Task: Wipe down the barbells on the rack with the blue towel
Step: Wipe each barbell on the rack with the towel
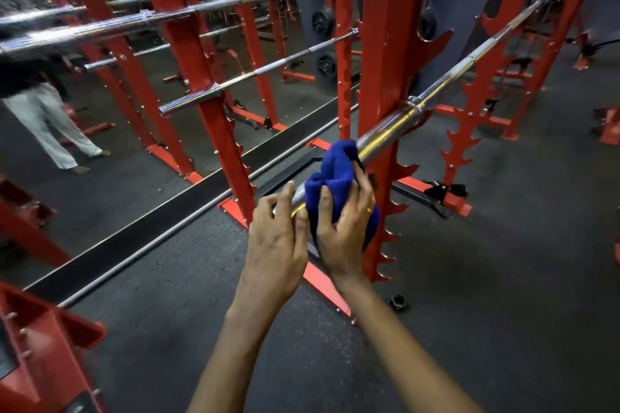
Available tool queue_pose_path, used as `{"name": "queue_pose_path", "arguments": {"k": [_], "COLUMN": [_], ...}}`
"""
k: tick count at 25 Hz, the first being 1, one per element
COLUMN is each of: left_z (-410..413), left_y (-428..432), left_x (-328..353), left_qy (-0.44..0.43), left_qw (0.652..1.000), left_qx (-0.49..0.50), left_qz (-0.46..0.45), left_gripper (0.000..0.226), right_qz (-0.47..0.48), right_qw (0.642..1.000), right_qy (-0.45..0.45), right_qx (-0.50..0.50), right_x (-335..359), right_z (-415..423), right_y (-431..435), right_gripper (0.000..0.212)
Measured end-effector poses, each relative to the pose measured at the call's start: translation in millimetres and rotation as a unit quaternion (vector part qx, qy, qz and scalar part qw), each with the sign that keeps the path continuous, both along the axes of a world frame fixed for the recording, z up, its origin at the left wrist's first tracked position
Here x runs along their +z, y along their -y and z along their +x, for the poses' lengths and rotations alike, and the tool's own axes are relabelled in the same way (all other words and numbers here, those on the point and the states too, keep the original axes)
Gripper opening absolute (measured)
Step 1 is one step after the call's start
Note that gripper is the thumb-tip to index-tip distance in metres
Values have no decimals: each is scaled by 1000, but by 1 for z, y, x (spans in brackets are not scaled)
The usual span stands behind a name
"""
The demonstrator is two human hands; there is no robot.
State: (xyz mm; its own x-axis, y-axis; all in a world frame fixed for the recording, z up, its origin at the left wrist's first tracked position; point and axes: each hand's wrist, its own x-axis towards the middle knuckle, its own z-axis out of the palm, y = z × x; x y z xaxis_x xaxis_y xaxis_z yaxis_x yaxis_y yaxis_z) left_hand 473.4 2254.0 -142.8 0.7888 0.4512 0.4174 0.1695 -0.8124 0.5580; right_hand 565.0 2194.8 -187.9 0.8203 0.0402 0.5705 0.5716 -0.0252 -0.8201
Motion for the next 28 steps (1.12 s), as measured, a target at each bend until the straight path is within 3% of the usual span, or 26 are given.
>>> {"name": "queue_pose_path", "arguments": {"k": [3,6,9,11,14,16,19,21,23,24,26,28], "left_z": [-4,2,22,28,29,29,29,30,29,30,31,31], "left_y": [-3,-2,3,6,4,3,2,1,1,1,1,1], "left_x": [8,23,31,32,30,29,26,25,26,27,25,24], "left_qy": [-33,-120,-191,-204,-195,-176,-153,-154,-151,-146,-134,-132], "left_qw": [996,980,961,951,951,953,953,952,955,958,966,971], "left_qx": [22,33,41,41,47,48,51,52,56,57,59,61], "left_qz": [85,157,196,228,236,242,258,260,249,240,215,189], "left_gripper": [53,52,58,62,63,59,55,53,52,52,50,52], "right_qz": [-155,-185,-223,-216,-158,-149,-126,-53,77,143,252,349], "right_qw": [980,976,950,934,971,977,968,988,997,982,913,821], "right_qy": [127,99,220,277,180,148,219,141,-31,-126,-317,-436], "right_qx": [2,-51,14,67,2,-42,6,-15,-11,4,43,116], "right_x": [17,39,28,26,36,32,6,2,11,19,37,43], "right_z": [76,122,111,120,139,125,108,112,99,89,73,76], "right_y": [13,15,17,29,22,12,11,9,-1,-4,-6,-5], "right_gripper": [53,49,42,39,36,37,40,46,55,55,35,40]}}
